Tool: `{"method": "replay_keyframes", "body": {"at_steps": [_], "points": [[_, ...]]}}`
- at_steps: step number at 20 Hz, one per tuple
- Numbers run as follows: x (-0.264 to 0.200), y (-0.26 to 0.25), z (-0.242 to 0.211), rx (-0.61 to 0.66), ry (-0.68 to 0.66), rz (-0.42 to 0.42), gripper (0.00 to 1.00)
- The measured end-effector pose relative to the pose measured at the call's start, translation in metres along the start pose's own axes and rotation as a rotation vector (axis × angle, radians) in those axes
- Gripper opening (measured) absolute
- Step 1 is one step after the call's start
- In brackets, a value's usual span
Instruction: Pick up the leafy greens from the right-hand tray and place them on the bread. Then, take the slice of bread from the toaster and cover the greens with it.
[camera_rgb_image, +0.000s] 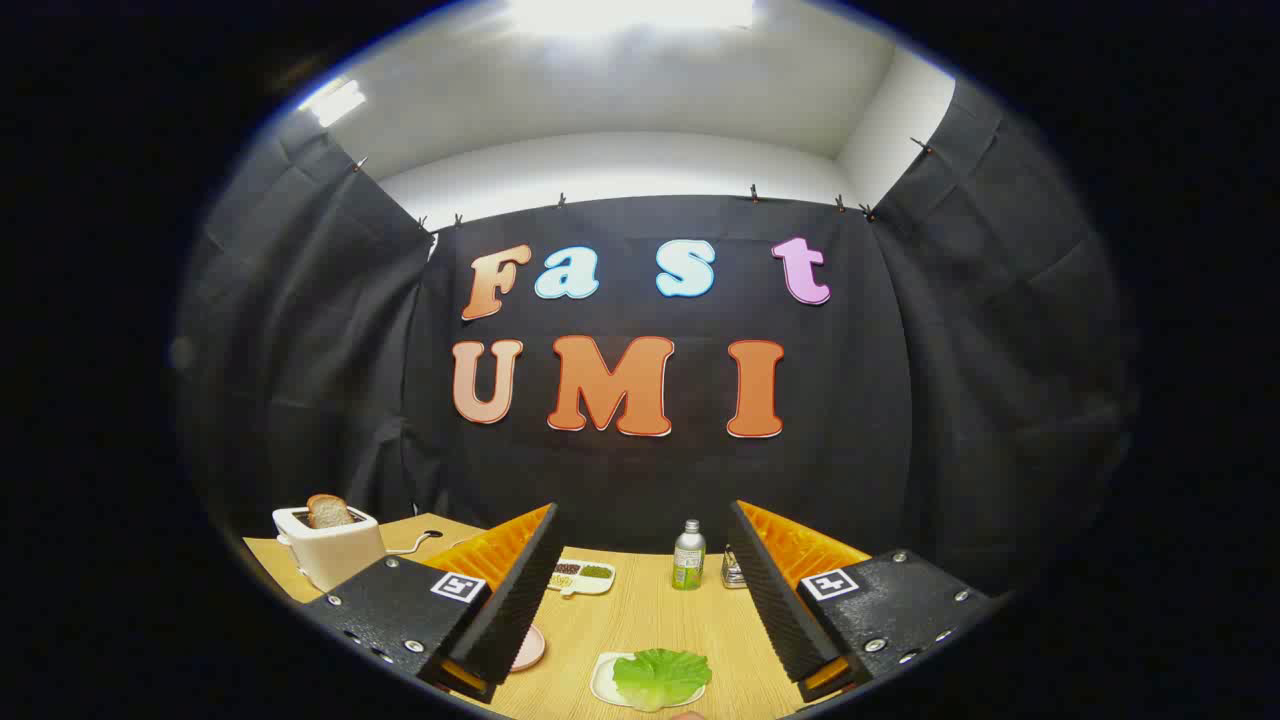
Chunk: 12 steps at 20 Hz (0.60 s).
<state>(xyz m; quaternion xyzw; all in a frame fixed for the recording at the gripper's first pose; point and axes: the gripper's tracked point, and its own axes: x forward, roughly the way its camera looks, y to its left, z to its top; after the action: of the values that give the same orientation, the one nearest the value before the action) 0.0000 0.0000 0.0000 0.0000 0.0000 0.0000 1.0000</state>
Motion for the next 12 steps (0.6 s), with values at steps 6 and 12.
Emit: {"method": "replay_keyframes", "body": {"at_steps": [6,12], "points": [[-0.005,0.02,0.004,0.003,-0.005,0.046,0.99],[-0.007,0.02,0.01,-0.016,-0.013,0.046,0.99]]}}
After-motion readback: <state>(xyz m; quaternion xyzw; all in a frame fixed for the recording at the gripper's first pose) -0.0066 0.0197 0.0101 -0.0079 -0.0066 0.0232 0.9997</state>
